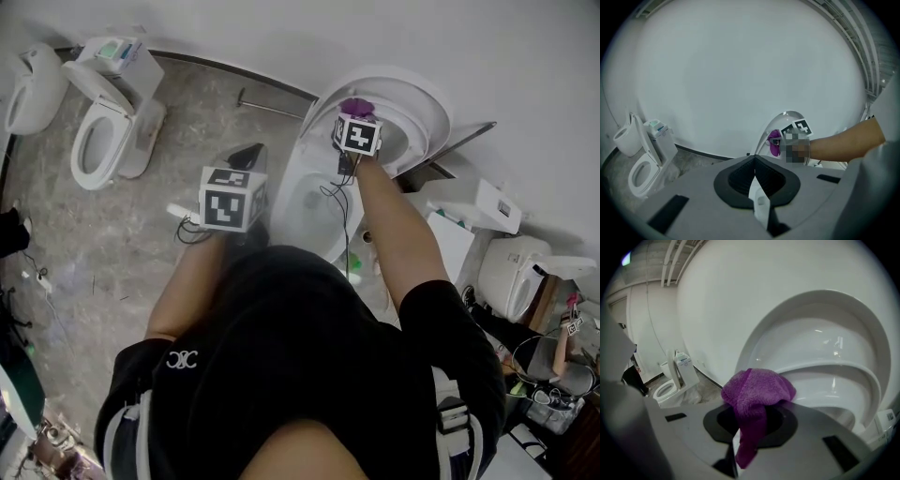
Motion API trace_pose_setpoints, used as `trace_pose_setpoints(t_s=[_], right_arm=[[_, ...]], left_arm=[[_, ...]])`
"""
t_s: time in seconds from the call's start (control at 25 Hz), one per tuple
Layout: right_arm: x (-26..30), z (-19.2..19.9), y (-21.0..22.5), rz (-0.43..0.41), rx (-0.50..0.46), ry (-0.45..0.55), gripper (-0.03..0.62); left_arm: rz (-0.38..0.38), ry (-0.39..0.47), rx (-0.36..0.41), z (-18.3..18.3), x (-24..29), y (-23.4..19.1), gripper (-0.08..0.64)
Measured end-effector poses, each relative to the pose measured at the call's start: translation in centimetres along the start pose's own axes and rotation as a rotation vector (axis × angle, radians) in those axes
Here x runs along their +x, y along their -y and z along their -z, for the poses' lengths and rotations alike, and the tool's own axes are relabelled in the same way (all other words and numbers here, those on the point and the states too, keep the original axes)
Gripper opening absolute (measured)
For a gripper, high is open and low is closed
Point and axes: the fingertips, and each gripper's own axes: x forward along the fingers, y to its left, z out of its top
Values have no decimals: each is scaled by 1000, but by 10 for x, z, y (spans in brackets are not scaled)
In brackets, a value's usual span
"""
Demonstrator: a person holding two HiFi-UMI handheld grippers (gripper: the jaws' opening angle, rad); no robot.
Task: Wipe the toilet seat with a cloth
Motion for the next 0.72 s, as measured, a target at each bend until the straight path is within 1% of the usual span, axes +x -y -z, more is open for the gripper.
trace_pose_setpoints(t_s=[0.16,0.32,0.44,0.6,0.72], right_arm=[[3,3,-4,-6,-6,7,64],[-2,10,-11,-38,-9,6,64],[-8,33,-20,-64,34,-26,64],[-8,73,-27,-44,122,-101,64],[2,85,-30,-40,146,-136,64]], left_arm=[[5,-8,-27,7,3,-11,6],[16,-10,-41,9,7,-17,6],[22,-12,-47,8,11,-19,6],[26,-21,-58,9,18,-22,6],[27,-37,-68,12,25,-27,6]])
